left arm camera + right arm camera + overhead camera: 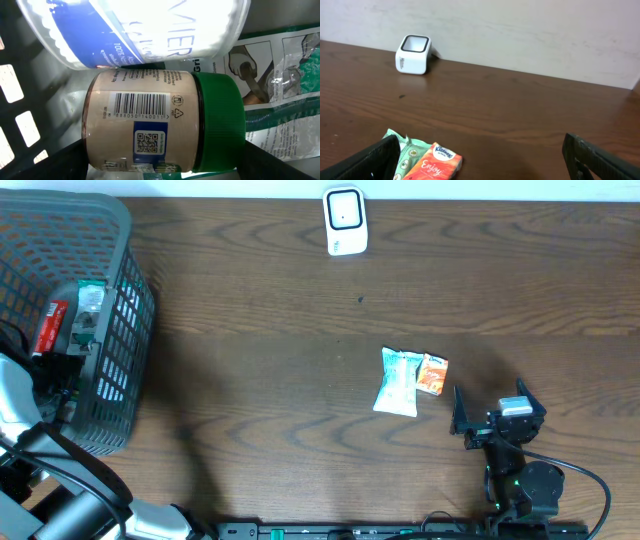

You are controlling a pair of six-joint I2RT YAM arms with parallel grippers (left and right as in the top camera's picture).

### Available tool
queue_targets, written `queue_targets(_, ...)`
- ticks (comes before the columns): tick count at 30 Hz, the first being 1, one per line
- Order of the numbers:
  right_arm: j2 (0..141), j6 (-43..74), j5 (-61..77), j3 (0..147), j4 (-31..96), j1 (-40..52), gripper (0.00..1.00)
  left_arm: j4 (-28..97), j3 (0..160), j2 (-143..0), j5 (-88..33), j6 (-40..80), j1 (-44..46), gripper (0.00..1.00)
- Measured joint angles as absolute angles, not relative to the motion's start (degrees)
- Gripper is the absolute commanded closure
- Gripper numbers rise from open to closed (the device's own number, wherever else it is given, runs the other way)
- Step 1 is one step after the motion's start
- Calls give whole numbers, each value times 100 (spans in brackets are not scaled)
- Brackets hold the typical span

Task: Scan the item barcode
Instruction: 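Lower the left gripper into the basket toward the green-capped jar, then close the left gripper on the green-capped jar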

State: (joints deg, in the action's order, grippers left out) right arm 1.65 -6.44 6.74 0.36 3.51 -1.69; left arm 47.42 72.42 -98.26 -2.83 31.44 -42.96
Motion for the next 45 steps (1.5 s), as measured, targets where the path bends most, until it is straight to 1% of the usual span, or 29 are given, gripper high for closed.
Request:
queue_targets(12,165,-644,674,36,351,-169,1,4700,7249,-9782,-311,2823,-4294,9)
queue_targets(20,165,-644,674,36,351,-169,1,4727,7319,-9244,-336,2751,-4252,10)
queue_targets(26,165,-644,672,36,351,-169,1,4676,7334,-9194,-331,2692,-4252,10)
queue_targets(32,165,-644,672,36,351,-169,1,4403,7334,-9194,-563,1883,-4106,10)
queue_targets(36,165,-644,672,36,349,-169,1,4296,7334,-9216,-427,1481,-3892,10)
queue_targets(45,165,-644,672,36,351,-169,1,4646,7334,-9360,-139,871,-3889,10)
